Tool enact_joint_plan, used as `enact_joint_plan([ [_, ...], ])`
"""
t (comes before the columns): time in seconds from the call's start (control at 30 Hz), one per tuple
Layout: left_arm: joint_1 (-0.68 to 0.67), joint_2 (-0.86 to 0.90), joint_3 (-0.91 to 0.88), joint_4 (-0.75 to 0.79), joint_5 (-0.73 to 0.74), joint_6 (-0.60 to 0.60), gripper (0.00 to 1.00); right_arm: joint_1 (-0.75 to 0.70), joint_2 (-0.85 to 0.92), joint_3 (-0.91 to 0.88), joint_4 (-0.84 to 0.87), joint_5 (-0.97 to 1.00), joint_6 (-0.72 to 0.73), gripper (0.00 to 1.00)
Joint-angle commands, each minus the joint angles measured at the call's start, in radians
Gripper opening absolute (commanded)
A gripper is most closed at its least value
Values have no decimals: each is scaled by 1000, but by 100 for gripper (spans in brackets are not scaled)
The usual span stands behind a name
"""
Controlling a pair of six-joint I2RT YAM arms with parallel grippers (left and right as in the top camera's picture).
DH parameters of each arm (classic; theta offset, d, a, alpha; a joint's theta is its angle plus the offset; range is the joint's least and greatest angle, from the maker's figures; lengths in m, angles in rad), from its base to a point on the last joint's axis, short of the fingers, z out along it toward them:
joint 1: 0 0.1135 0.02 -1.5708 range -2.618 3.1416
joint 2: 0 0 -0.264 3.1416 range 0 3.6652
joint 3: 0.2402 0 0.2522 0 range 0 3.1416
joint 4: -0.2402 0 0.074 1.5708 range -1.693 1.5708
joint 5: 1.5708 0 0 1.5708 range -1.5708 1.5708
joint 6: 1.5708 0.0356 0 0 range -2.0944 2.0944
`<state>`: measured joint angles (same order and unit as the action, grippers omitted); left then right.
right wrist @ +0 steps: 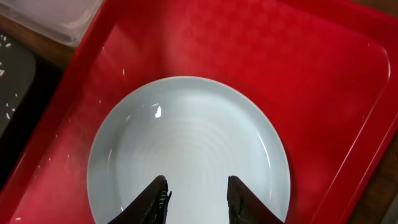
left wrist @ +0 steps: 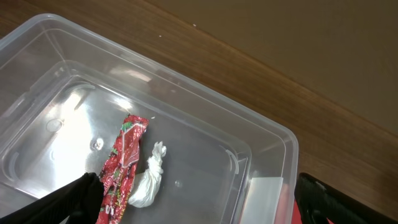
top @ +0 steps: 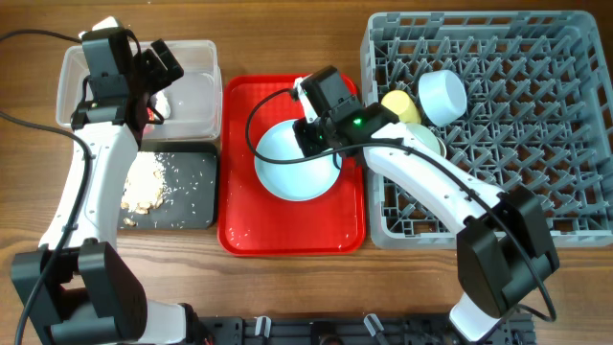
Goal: Sort waste into correct bins and load items into the dishwasher rack
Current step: 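Grip the light blue plate rim and tilt it up with the right gripper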
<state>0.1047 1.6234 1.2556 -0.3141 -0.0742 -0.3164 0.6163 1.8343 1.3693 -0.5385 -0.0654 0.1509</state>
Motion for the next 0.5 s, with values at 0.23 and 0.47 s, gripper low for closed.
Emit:
enact_joint_plan([
  [0.23,3,-5,3,3,-2,-5,100,-45,16,14,19,19,-54,45],
  [0.47,3,-5,3,3,-2,-5,100,-50,61,11,29,155,-48,45],
])
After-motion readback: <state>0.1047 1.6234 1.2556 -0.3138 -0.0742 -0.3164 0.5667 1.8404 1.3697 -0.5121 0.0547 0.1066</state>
